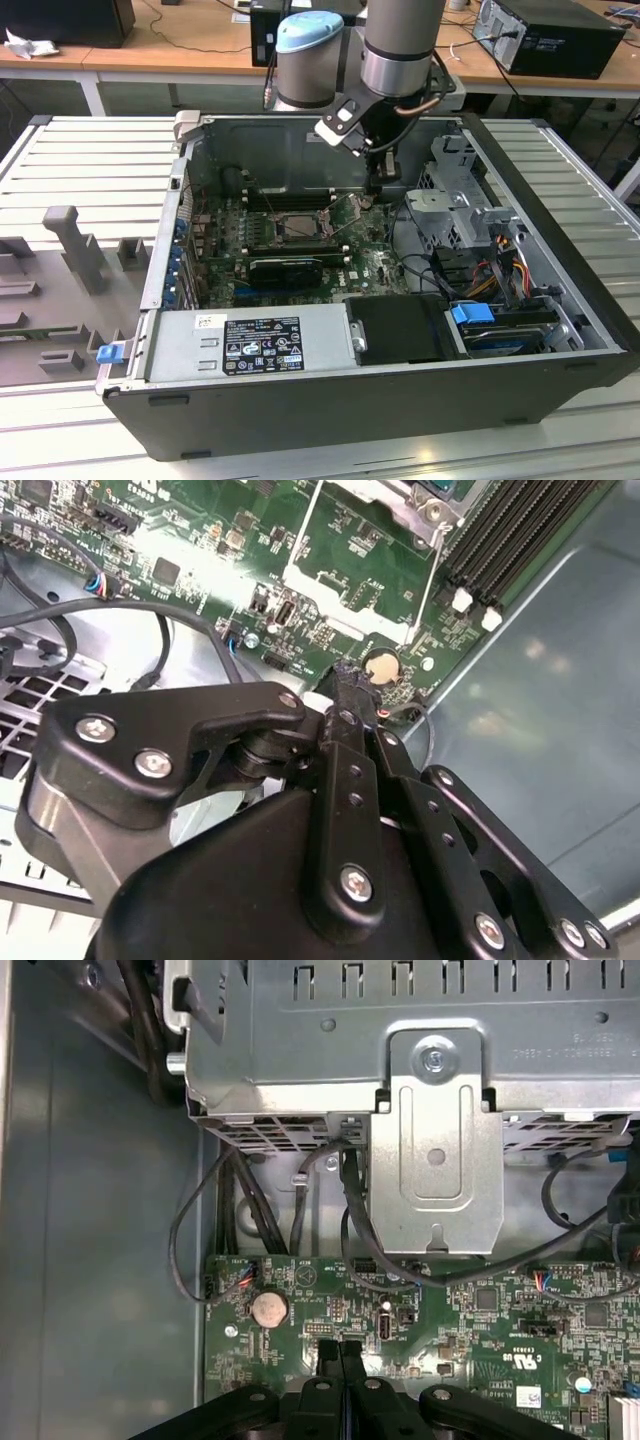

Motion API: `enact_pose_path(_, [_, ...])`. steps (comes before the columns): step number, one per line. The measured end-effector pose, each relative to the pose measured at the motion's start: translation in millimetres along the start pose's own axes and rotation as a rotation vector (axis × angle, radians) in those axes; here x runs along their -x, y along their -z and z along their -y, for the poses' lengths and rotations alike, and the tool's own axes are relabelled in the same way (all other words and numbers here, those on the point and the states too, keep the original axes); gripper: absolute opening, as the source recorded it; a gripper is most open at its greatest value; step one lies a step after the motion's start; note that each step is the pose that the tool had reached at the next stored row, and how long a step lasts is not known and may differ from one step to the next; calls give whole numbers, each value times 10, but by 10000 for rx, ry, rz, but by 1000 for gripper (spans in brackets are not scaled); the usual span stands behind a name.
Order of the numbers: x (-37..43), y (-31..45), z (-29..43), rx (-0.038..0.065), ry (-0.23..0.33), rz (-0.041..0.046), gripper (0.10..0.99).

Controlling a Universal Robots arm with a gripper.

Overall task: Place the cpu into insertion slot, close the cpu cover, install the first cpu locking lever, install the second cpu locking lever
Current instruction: 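Close the cpu cover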

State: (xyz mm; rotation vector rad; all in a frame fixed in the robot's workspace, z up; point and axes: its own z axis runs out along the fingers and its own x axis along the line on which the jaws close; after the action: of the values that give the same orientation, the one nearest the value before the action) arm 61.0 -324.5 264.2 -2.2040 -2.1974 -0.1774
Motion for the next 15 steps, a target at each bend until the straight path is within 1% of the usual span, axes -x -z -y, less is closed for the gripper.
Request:
enact_pose_path(3, [3,-32,2,0,2,0,106])
enact_pose_path(6, [12,-124,8,-7,43,-3,106])
enact_pose_path(10, [21,-210,9,-110,472,-27,106])
enact_pose_path(12, [22,-220,10,-155,555,-31,106])
enact_pose_path(13, [22,-220,14,-201,569,-32,106])
enact_pose_path(15, [21,-220,29,-224,571,-35,106])
